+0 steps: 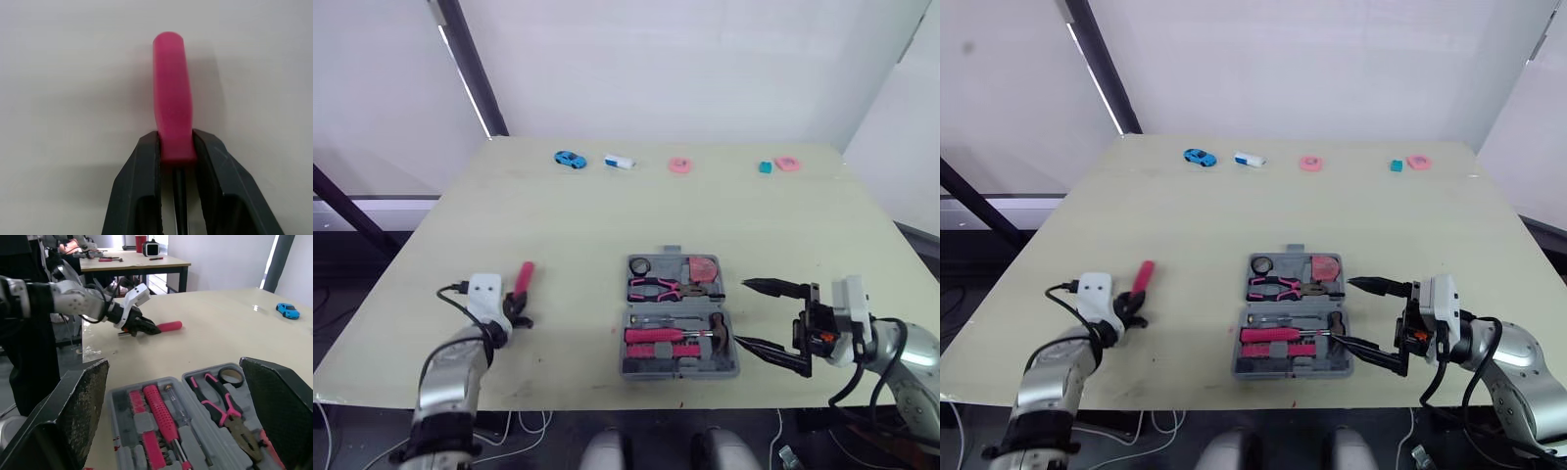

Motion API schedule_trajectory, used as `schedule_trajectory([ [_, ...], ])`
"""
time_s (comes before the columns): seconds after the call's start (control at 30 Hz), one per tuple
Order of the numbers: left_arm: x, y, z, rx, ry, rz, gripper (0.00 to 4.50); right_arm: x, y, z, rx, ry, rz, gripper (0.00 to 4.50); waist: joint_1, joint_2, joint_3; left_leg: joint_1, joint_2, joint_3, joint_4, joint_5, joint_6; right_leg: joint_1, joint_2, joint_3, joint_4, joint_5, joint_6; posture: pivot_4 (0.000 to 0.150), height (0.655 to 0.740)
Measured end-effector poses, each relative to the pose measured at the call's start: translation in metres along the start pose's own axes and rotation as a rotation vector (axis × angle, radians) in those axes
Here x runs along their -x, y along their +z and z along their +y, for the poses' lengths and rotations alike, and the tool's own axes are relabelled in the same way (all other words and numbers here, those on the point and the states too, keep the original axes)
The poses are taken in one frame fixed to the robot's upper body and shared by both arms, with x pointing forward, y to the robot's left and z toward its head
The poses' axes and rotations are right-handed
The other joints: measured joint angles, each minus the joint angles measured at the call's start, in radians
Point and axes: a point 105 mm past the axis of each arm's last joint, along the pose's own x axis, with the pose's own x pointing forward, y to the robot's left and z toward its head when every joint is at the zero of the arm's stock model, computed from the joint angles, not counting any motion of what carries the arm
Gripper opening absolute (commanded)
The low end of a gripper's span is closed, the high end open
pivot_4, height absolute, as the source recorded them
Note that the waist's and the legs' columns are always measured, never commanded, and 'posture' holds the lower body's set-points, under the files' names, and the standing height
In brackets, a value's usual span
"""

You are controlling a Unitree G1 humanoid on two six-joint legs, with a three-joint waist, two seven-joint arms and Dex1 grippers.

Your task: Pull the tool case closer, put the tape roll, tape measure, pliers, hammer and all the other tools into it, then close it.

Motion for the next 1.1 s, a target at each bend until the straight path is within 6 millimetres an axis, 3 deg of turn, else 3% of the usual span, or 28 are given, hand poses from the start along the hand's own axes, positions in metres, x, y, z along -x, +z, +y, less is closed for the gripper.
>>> schedule_trajectory([
  [0.17,0.032,-0.017,-0.045,0.049,-0.102,0.034,0.48,0.001,-0.003,0.000,-0.007,0.005,-0.002,4.50,0.000,0.000,0.000,0.001,0.000,-0.001,0.000,0.000,0.000,0.000,-0.001,0.002,0.000,0.000,0.000,0.150,0.7400],
  [0.4,0.046,-0.023,-0.089,0.136,-0.129,0.053,0.48,-0.002,-0.006,-0.001,-0.011,0.011,-0.003,4.50,0.004,0.000,0.000,0.000,-0.001,-0.001,0.001,0.000,0.000,0.000,0.000,0.001,0.000,-0.002,-0.004,0.150,0.7400],
  [1.1,0.028,-0.011,-0.082,0.159,0.016,-0.003,0.48,0.007,-0.018,0.011,-0.016,0.066,0.072,4.50,0.000,0.000,0.000,0.000,-0.001,0.000,0.001,0.000,0.000,0.000,0.002,0.001,0.000,-0.002,-0.004,0.150,0.7400],
])
